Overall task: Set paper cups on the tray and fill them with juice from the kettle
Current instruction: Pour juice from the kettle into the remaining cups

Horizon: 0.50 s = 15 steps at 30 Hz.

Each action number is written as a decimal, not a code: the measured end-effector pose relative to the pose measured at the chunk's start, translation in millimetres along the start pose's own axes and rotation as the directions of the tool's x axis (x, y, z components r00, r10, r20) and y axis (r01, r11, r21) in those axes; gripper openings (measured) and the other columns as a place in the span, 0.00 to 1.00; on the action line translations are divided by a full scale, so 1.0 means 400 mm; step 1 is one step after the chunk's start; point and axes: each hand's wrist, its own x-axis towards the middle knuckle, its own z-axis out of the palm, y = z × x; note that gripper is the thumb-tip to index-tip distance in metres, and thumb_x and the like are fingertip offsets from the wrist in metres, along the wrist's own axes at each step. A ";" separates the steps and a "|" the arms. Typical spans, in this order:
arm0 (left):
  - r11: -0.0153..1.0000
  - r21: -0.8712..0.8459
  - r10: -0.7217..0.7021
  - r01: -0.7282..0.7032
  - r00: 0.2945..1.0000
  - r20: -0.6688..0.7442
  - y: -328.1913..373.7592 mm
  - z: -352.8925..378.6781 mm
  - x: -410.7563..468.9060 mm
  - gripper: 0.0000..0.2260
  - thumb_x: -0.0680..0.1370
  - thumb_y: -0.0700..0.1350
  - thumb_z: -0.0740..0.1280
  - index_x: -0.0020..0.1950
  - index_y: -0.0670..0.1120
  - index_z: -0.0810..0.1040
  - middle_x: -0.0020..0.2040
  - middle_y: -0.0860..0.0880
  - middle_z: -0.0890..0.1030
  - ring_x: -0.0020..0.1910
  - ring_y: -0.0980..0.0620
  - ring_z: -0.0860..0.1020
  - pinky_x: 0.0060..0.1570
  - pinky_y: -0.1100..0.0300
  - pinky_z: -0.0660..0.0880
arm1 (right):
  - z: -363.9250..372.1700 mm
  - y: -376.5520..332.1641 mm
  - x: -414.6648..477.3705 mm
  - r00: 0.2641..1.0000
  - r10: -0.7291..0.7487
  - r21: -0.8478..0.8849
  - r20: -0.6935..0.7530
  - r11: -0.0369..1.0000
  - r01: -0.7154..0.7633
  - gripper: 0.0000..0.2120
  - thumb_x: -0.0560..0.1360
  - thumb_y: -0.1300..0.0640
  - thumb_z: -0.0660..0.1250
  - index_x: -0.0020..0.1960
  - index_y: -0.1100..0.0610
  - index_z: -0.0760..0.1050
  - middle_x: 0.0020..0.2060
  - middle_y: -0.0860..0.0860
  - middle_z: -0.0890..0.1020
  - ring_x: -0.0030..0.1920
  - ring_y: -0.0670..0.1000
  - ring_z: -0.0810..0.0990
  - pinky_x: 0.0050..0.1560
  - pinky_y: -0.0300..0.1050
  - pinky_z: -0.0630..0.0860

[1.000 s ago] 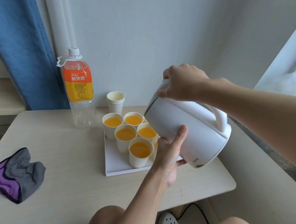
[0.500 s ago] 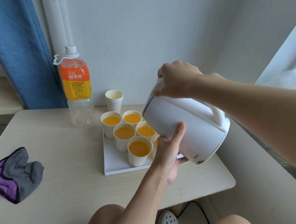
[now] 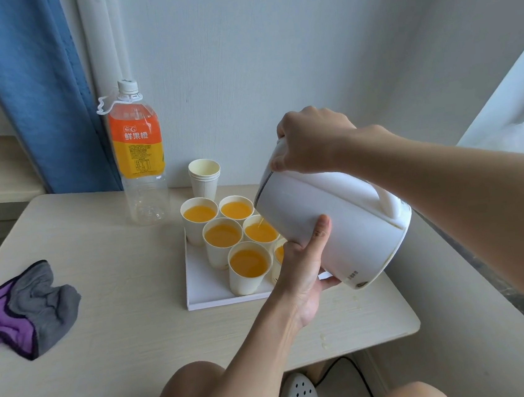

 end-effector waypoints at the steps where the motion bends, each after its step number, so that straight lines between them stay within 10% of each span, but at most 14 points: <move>1: 1.000 0.001 0.000 0.000 1.000 0.003 0.000 0.000 0.002 0.33 0.70 0.62 0.73 0.71 0.49 0.74 0.61 0.45 0.83 0.64 0.41 0.80 0.60 0.33 0.79 | 0.000 -0.001 0.001 1.000 -0.002 0.000 0.003 1.000 0.002 0.19 0.74 0.46 0.69 0.59 0.56 0.76 0.50 0.56 0.78 0.46 0.59 0.76 0.38 0.44 0.67; 15: 1.000 -0.003 0.001 -0.001 1.000 0.027 -0.006 0.004 0.012 0.34 0.71 0.63 0.73 0.72 0.48 0.75 0.65 0.43 0.82 0.65 0.40 0.80 0.61 0.34 0.79 | 0.000 -0.009 0.009 1.000 -0.007 -0.026 0.030 1.000 0.008 0.17 0.73 0.46 0.70 0.55 0.57 0.77 0.46 0.55 0.78 0.45 0.60 0.77 0.36 0.43 0.67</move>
